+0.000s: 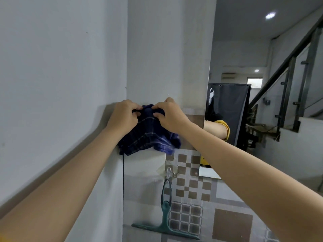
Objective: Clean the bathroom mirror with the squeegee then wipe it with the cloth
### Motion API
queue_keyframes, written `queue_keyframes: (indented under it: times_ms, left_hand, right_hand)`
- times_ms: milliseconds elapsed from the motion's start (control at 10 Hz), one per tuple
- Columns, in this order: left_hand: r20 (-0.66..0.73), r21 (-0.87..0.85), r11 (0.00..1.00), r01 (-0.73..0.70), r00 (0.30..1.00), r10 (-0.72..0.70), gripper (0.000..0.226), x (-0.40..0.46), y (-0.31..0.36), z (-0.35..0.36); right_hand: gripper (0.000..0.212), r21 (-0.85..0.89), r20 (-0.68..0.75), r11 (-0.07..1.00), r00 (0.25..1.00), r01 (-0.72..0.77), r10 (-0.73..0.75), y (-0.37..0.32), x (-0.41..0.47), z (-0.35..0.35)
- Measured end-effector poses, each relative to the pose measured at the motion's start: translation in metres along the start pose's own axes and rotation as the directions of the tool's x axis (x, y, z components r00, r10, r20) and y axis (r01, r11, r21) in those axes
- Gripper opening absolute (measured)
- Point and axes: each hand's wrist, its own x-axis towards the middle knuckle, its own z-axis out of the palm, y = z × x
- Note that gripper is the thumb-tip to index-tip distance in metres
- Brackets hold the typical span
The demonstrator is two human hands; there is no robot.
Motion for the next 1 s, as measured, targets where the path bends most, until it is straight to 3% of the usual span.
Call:
queue_keyframes:
  times_ms: [400, 600, 800, 900, 1000]
  left_hand:
    - [-0.109, -0.125, 0.99, -0.058, 0.993, 0.044, 0.023, -0.031, -0.016, 0.016]
    - [-0.003, -0.241, 0.968, 0.074, 0.997, -0.077, 0.025, -0.033, -0.009, 0.014]
    - [0.196, -0.122, 0.973, 0.194, 0.966, -0.168, 0.033, -0.029, -0.005, -0.001]
    - [0.193, -0.077, 0.977, 0.198, 0.964, -0.18, 0.027, -0.037, 0.005, -0.012]
    - [0.129, -0.101, 0.964, 0.247, 0.964, -0.233, 0.04, -0.041, 0.016, -0.017]
  right_hand:
    - [0.029, 0.174, -0.021, 0.981, 0.995, -0.089, 0.094, 0.001, -0.017, 0.02]
    - [0.035, 0.074, 0.057, 0.974, 0.976, -0.215, 0.212, -0.006, -0.019, 0.015]
    - [0.045, -0.027, 0.143, 0.953, 0.942, -0.303, 0.303, -0.018, -0.023, 0.003]
    - [0.05, 0.037, 0.093, 0.933, 0.931, -0.357, 0.353, -0.025, -0.032, 0.001]
    - [0.05, 0.147, 0.008, 0.899, 0.909, -0.413, 0.416, -0.028, -0.038, -0.002]
